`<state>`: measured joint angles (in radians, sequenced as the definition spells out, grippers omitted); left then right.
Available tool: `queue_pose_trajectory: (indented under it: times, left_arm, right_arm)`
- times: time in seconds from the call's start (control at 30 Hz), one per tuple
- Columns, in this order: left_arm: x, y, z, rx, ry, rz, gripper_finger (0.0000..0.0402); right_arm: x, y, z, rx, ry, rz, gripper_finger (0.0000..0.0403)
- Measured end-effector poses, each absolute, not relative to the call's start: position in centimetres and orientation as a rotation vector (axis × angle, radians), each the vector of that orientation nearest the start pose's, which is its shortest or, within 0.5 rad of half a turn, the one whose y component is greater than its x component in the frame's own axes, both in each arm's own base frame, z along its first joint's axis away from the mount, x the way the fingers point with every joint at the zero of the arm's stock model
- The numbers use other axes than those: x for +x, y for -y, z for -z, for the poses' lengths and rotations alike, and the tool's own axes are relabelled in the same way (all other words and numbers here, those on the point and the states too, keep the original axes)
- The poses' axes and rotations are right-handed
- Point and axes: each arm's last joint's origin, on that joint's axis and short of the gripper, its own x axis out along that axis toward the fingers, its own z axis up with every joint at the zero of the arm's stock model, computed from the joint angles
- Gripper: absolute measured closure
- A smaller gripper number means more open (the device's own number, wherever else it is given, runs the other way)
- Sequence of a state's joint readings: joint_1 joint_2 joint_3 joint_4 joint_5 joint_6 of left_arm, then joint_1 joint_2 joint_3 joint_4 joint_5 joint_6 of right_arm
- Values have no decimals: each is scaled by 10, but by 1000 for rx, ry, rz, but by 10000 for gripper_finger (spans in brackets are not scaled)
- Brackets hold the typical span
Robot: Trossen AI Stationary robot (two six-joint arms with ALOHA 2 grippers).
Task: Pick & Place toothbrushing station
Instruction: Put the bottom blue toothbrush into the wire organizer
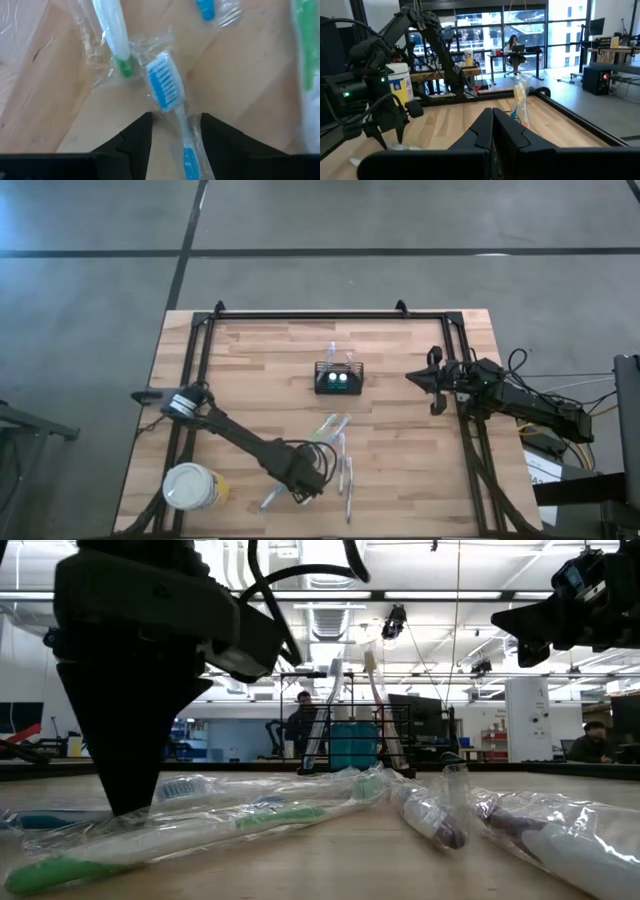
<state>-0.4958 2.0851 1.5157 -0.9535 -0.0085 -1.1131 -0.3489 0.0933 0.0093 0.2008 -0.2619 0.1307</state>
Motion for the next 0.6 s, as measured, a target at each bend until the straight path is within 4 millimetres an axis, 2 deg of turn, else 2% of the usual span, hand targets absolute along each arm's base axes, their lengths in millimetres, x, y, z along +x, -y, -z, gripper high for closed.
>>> queue_pose_trajectory:
  times: [0.2, 0.33, 0.53, 0.6]
  left_arm:
    - [340, 185, -141, -474, -1514, -396, 233]
    - [339, 185, -141, -441, -1539, -345, 266]
    - [332, 181, -166, -424, -1528, -249, 383]
    - [327, 181, -181, -411, -1515, -193, 389]
  right_arm:
    - [98, 28, -179, 92, 117, 80, 394]
    - [98, 28, -179, 93, 117, 80, 394]
    - [98, 28, -178, 93, 117, 80, 394]
    - [98, 28, -178, 94, 116, 80, 394]
